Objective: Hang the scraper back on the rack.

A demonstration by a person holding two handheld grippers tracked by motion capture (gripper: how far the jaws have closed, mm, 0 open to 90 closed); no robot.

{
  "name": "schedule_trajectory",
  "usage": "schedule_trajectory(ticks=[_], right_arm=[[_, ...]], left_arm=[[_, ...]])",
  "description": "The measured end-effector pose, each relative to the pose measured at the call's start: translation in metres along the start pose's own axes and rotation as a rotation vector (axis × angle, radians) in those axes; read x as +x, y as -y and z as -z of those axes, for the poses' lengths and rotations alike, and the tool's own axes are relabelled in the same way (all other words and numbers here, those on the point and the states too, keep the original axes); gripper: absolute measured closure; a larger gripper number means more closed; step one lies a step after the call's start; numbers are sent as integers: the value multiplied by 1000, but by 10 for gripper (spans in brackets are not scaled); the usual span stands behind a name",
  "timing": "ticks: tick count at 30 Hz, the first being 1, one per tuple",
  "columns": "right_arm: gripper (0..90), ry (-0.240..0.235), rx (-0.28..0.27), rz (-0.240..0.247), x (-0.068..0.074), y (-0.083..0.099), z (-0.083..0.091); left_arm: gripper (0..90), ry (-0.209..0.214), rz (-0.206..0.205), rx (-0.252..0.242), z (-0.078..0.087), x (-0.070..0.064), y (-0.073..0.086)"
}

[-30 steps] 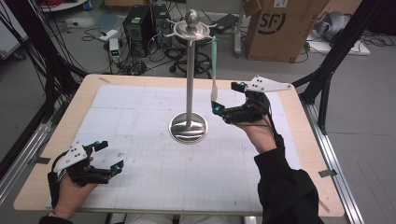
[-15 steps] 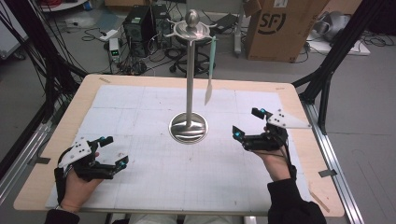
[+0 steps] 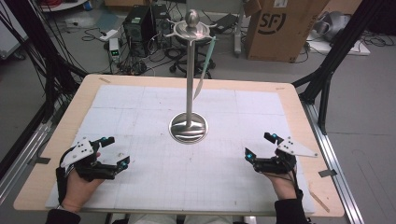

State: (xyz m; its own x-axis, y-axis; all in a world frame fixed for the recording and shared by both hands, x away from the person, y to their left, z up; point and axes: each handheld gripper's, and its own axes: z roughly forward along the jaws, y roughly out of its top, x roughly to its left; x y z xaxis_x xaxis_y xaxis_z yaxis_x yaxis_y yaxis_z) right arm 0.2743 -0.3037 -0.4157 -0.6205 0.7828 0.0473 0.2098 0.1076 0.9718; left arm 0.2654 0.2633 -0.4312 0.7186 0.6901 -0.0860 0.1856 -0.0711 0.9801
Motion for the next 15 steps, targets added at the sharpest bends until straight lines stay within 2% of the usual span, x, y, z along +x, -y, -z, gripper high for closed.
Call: schedule_trajectory(ticks=[4,6,8,11,15], right_arm=[[11,-5,38,-14,0,17,12],[11,12,44,-20,-2,27,17],[11,25,30,-59,-6,33,22],[11,44,8,-91,-10,36,23],[10,35,4,-82,-9,36,21]], left_arm=[[17,1,4,-5,-1,1,0],[17,7,1,-2,-1,0,-1],[17,11,-3,0,-1,-1,-1],[17,18,-1,7,-3,-1,0],[17,19,-7,9,-3,-1,0]])
